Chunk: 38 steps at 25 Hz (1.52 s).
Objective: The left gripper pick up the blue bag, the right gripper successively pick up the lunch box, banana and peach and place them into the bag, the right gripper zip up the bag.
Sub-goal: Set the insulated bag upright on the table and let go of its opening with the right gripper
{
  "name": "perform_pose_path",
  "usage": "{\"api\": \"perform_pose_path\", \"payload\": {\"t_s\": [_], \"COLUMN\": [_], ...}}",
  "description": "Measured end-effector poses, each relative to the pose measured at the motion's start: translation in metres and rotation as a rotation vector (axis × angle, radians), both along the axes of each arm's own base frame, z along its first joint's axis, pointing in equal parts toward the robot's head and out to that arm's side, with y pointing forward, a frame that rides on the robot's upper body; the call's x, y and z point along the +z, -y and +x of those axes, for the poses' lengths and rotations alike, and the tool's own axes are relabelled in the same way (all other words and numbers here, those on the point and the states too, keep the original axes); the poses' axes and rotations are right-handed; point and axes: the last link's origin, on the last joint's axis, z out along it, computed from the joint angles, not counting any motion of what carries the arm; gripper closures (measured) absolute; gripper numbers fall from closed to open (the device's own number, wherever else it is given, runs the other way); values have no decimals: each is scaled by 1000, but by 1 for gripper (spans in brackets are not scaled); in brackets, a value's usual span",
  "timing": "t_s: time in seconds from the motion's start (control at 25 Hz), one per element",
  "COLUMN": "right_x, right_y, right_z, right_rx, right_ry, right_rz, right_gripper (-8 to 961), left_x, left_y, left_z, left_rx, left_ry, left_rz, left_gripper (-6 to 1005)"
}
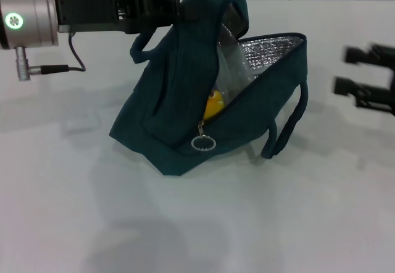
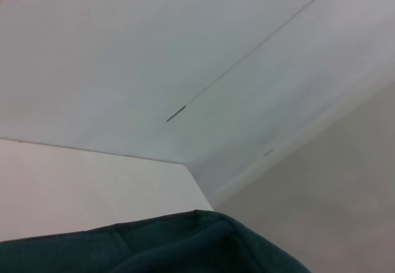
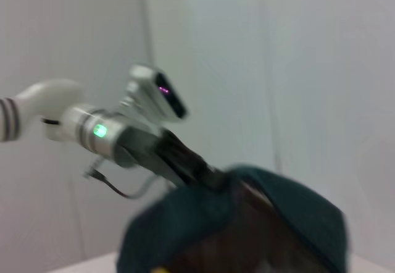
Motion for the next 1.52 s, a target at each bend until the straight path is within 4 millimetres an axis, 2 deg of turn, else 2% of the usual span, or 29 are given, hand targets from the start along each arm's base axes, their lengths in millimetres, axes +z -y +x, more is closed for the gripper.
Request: {"api": "perform_pose_path", "payload": {"t_s": [0.04, 0.12, 0.24, 0.44, 0.56, 0.64, 0.8, 0.92, 1.04, 1.2, 1.28, 1.52], "right_x": [-6, -11, -37, -77, -95, -97, -80, -52, -17, 13, 18, 11], "right_y": [6, 7, -2, -41, -74, -89, -106, -107, -92, -67, -60, -49], "right_z": [20, 26, 45, 33, 21, 17, 19, 20, 14, 3, -8, -31], "right_rx": [-70, -93, -200, -251, -308, -342, -398, -383, -275, -122, -59, 22], "right_ry": [27, 37, 90, 142, 199, 221, 180, 75, -94, -227, -245, -258], "right_rz": [-12, -22, -26, -30, 16, 64, 213, 360, 513, 588, 556, 423], "right_gripper": [290, 291, 293, 295, 297, 298, 300, 302, 304, 306, 307, 311], "left_x": [0, 1, 0, -1, -2, -2, -3, -1, -1, -2, -4, -20], "left_y": [0, -1, -1, -1, 0, 0, 3, 8, 11, 14, 17, 25], "left_z": [0, 0, 1, 3, 3, 3, -1, -11, -16, -20, -21, -18], "left_rx": [0, 0, -2, -7, -10, -13, -5, 15, 25, 28, 26, -10], "left_ry": [0, 1, 2, 3, 4, 4, 3, 1, -1, 1, 7, 129], "left_rz": [1, 3, 4, 0, -4, -7, -7, -9, -11, -18, -29, -96], "left_gripper": [937, 936, 936, 936, 936, 936, 936, 936, 936, 936, 936, 936]}}
